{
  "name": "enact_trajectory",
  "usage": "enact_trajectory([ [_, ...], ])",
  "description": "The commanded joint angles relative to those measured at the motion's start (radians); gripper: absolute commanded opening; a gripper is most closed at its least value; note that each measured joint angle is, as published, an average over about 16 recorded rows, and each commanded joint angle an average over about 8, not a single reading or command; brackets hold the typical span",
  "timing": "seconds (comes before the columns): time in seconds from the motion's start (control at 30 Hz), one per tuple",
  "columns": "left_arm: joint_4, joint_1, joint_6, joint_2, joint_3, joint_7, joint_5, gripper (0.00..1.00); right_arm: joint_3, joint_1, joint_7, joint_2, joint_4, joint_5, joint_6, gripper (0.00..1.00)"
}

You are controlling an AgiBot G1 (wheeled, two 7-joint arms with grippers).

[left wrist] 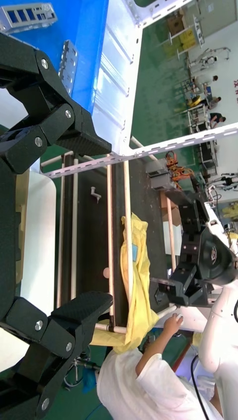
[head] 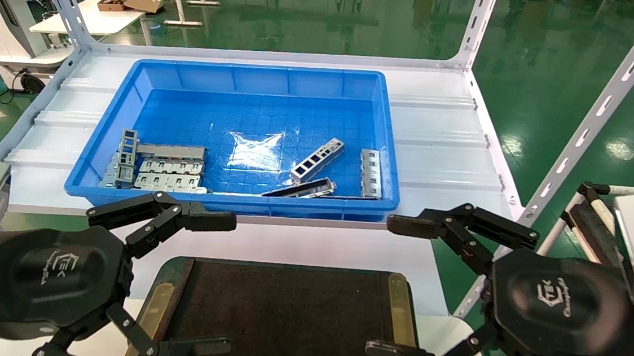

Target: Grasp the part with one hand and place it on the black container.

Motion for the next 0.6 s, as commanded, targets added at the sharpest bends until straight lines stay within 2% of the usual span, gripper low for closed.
enact_trajectory([
  [0.03,0.002,-0.001,-0.001,0.001,0.001,-0.001,0.000,1.00,0.000,0.000,0.000,0.000,0.000,0.000,0.000,1.00],
  [0.3,-0.008,-0.038,-0.087,0.035,0.013,-0.012,0.061,1.00,0.000,0.000,0.000,0.000,0.000,0.000,0.000,1.00],
  [0.6,-0.003,-0.128,-0.244,0.124,0.082,-0.063,0.238,1.00,0.000,0.000,0.000,0.000,0.000,0.000,0.000,1.00],
])
